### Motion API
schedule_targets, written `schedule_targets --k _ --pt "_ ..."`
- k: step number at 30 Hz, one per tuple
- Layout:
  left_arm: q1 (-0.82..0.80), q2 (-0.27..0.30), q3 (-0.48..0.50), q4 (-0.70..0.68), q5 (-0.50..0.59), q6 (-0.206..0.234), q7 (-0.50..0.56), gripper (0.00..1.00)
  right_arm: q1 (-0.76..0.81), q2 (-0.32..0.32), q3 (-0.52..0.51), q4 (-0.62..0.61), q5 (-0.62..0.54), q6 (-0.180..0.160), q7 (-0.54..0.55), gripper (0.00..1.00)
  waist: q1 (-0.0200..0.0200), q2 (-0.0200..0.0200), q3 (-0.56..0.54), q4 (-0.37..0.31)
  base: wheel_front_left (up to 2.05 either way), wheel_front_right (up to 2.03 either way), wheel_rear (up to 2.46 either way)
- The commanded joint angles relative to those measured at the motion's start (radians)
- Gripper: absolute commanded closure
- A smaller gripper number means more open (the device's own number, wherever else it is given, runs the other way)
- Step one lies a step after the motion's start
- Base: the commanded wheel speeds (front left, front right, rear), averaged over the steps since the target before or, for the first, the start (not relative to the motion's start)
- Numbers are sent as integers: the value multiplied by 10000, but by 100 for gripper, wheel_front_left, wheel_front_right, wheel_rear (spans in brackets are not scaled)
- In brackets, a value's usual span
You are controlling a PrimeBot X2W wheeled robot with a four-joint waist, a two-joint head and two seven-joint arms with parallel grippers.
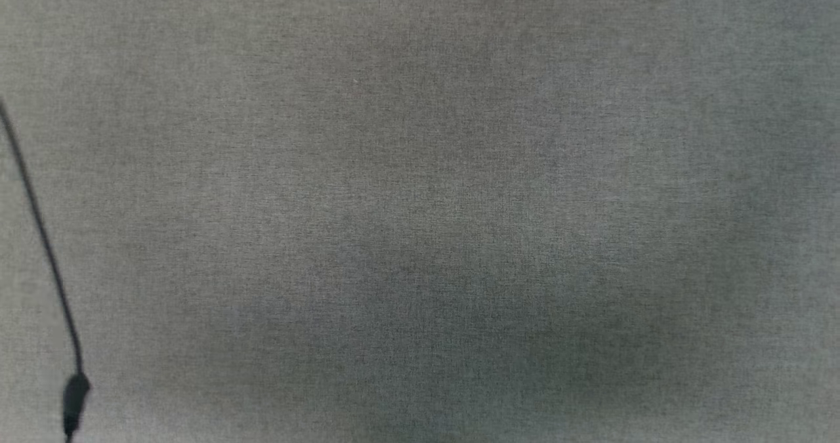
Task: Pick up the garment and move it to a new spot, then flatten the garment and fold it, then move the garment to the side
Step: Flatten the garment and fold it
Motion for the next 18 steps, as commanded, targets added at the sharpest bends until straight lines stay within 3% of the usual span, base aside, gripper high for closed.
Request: schedule_targets --k 1,10,18 --pt "310 78 -198 37 132 33 23 100 26 -95 -11 237 -41 -58 -95 100 0 0 -50 -1 0 0 0" --pt "3500 10 -1321 -1325 -1214 32 189 100 1865 -252 741 1198 616 -55 -155 100 0 0 -181 100 0 0 0" --pt "7461 371 -2320 -3925 -2205 30 51 100 5277 -1124 1601 -158 2331 -41 181 100 0 0 -506 282 0 0 0"
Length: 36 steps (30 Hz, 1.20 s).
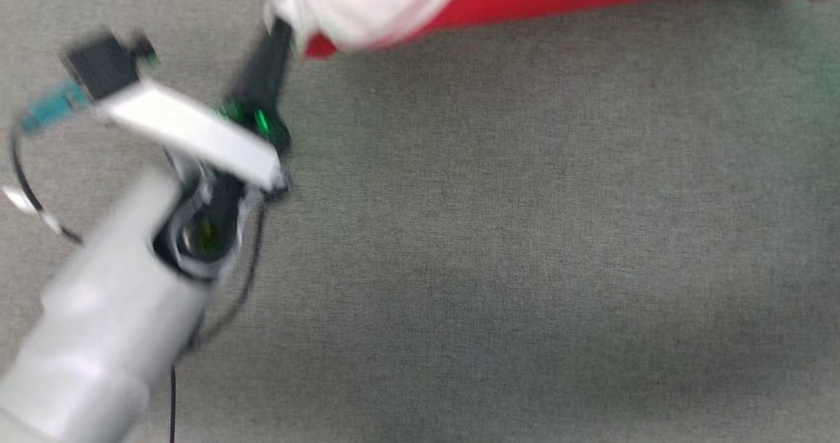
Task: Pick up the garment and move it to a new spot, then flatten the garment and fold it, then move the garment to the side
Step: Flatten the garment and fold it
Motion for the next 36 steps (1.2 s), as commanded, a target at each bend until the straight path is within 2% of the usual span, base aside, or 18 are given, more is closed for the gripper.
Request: schedule_targets --k 1,7,11,15,19,20,25,29,32,36 --pt "456 142 -142 -311 -40 25 -56 100 649 -232 3 -380 324 -18 80 100 0 0 -137 51 0 0 0" --pt "2607 979 -800 -1592 483 25 -149 100 3861 -1014 -130 -2462 1502 -16 731 100 0 0 -611 -44 0 0 0" --pt "3937 1351 -589 -2177 910 25 -165 100 5962 -1288 -653 -3936 1999 -16 1149 100 0 0 -907 -100 0 0 0" --pt "5177 1552 -204 -2806 1471 25 -165 100 7861 -1289 -1571 -5325 2119 -15 1516 100 0 0 -1090 -115 0 0 0" --pt "6407 1687 278 -3552 1942 23 -166 100 9587 -901 -2738 -6830 2028 -13 2013 100 0 0 -1189 -140 0 0 0" --pt "6407 1687 278 -3552 1942 23 -166 100 9587 -901 -2738 -6830 2028 -13 2013 100 0 0 -1189 -140 0 0 0" --pt "7794 1857 664 -4533 2348 25 -166 100 11198 -34 -4030 -8476 1661 -13 2794 100 0 0 -1213 -162 0 0 0" --pt "8132 1947 876 -5071 2647 25 -166 100 11697 664 -4801 -9321 1426 -13 3275 100 0 0 -1154 -123 0 0 0" --pt "7571 1925 748 -5182 2850 25 -141 100 11318 1012 -5053 -9531 1306 -13 3508 100 0 0 -1086 -81 0 0 0" --pt "6226 1747 426 -4846 2762 23 284 100 10319 1101 -4992 -9131 1118 -12 3749 100 0 0 -881 -59 0 0 0"
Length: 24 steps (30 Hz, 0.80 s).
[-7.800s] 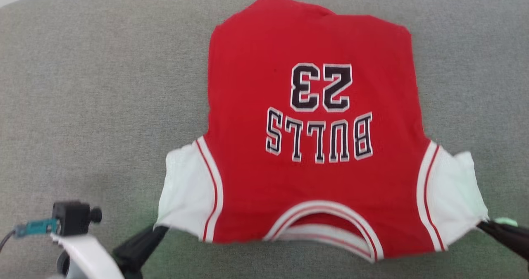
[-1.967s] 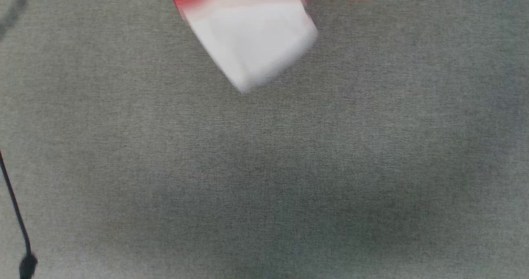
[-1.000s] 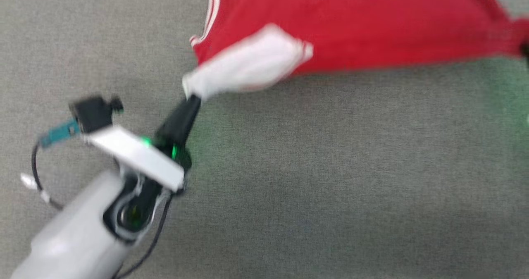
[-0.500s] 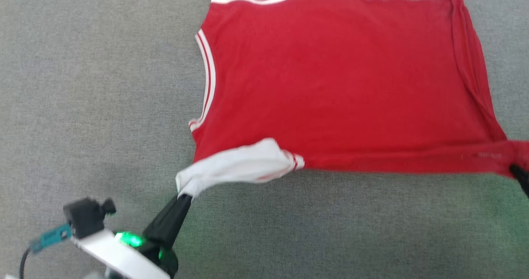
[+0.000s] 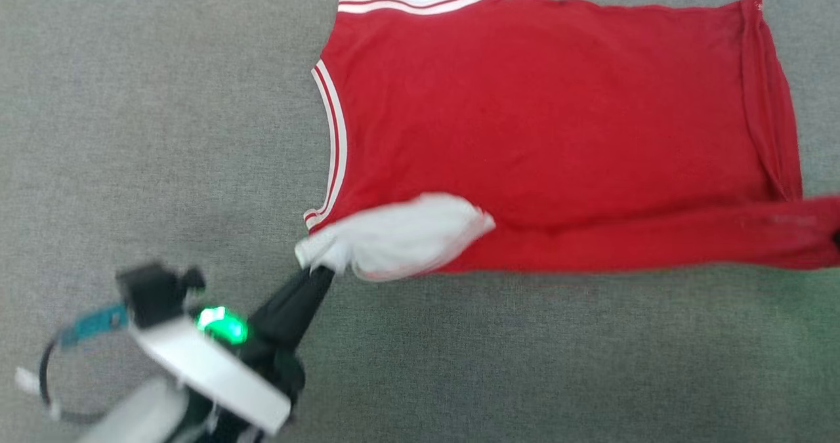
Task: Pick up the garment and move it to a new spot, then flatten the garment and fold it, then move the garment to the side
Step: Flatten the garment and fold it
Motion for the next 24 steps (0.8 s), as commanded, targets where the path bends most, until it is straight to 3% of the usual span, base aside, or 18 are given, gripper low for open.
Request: schedule_targets --k 1,11,19,24 --pt "-760 -69 -132 233 -74 23 257 100 -584 -16 115 287 -117 -4 83 100 0 -1 166 2 0 0 0" --pt "-4522 -870 -543 2568 -1753 21 943 100 -3494 -378 1104 2648 -255 -4 9 100 0 -1 958 -56 0 0 0" --pt "-5668 -1300 -704 4706 -2147 23 259 100 -4274 -437 1996 3934 -20 -4 -623 100 0 -1 1250 -152 0 0 0" --pt "-5787 -1252 -1071 5526 -2116 21 162 100 -4394 -487 2297 4469 136 -9 -1113 100 0 -1 1242 -235 0 0 0"
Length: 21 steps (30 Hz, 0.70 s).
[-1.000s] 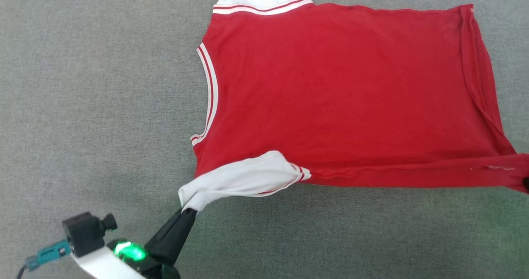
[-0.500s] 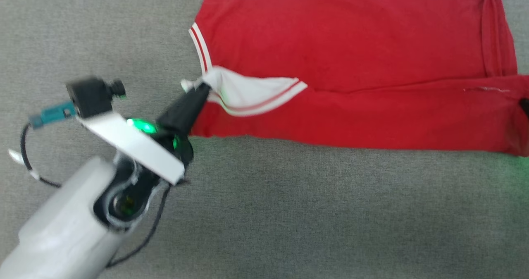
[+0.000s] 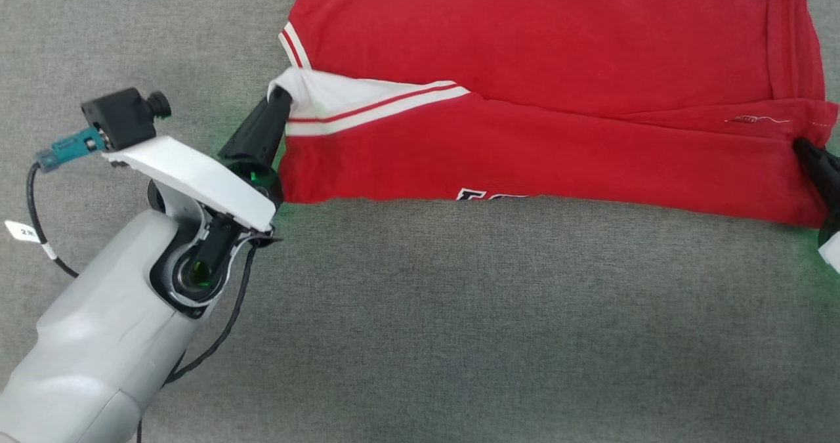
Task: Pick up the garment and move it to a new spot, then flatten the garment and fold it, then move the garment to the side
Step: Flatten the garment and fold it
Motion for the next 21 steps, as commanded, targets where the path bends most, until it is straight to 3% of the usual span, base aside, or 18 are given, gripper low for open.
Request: schedule_targets --k 1,6,7,8,9,10,17,21 --pt "-134 58 -252 346 64 21 73 100 -13 -15 233 270 57 -13 -163 100 0 -1 -49 -35 0 0 0" --pt "-222 154 -749 880 209 23 158 100 -158 -19 568 455 132 -10 -680 100 0 -1 -233 -87 0 0 0" --pt "-242 176 -858 951 222 23 134 73 -182 -40 611 545 131 -10 -804 87 0 -1 -297 -95 0 0 0" --pt "-283 242 -950 1035 333 23 81 55 -194 -83 686 630 90 -10 -916 71 0 -1 -367 -100 0 0 0" --pt "-339 328 -1056 1125 467 23 43 0 -185 -141 748 692 38 -10 -1027 38 0 -1 -442 -98 0 0 0" --pt "-398 375 -1162 1128 578 23 0 0 -166 -194 802 751 -23 -10 -1152 0 0 -1 -529 -91 0 0 0" --pt "-1196 1397 -2333 1258 2594 23 -98 0 64 -315 945 858 -126 -8 -1931 0 0 -1 -1190 -101 0 0 0" --pt "-1474 2082 -2845 812 2876 149 1166 0 221 -222 916 736 -124 -8 -2143 0 0 -1 -1468 -156 0 0 0"
